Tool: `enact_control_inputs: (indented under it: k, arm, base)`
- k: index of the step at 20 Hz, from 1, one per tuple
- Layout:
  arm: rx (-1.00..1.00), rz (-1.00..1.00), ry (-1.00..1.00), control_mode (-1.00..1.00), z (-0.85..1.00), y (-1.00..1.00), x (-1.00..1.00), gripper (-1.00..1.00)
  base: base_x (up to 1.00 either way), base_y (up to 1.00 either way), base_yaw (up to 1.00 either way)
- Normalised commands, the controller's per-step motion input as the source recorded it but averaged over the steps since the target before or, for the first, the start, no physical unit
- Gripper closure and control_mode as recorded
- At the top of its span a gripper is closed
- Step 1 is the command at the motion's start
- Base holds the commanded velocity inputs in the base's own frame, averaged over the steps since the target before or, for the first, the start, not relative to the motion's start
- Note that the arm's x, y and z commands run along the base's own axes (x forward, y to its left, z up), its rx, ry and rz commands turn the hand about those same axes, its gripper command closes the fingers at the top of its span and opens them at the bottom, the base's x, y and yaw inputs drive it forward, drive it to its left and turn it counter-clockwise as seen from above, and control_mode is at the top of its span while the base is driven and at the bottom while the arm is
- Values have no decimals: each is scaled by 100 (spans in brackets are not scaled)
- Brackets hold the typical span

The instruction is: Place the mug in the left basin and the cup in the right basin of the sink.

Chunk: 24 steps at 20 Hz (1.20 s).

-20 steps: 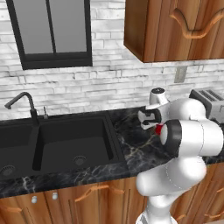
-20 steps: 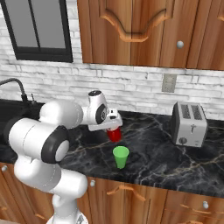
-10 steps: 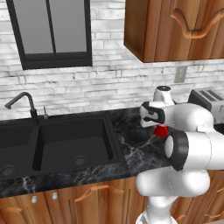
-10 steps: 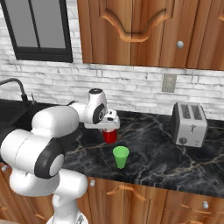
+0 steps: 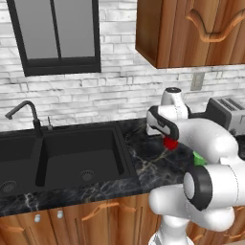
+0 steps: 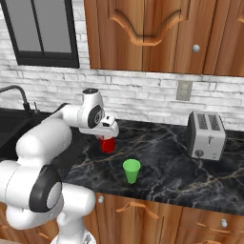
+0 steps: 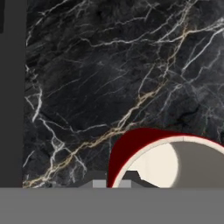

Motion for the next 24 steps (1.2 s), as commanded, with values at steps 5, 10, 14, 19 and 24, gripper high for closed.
enact_control_inputs:
  k: [5,10,14,19,24]
  arm:
    - [1,-8,0,-100,1,18,-65,100]
    - [0,-2,0,-100,0,3,-35,100]
    - [0,0,0,-100,0,0,0,100]
    - [0,0,0,100,0,1,0,100]
    - [0,0,0,100,0,0,0,100]
  base:
    - [0,0,0]
    - [0,0,0]
    - [0,0,0]
    - [-1,0,0]
    - [0,10,-3]
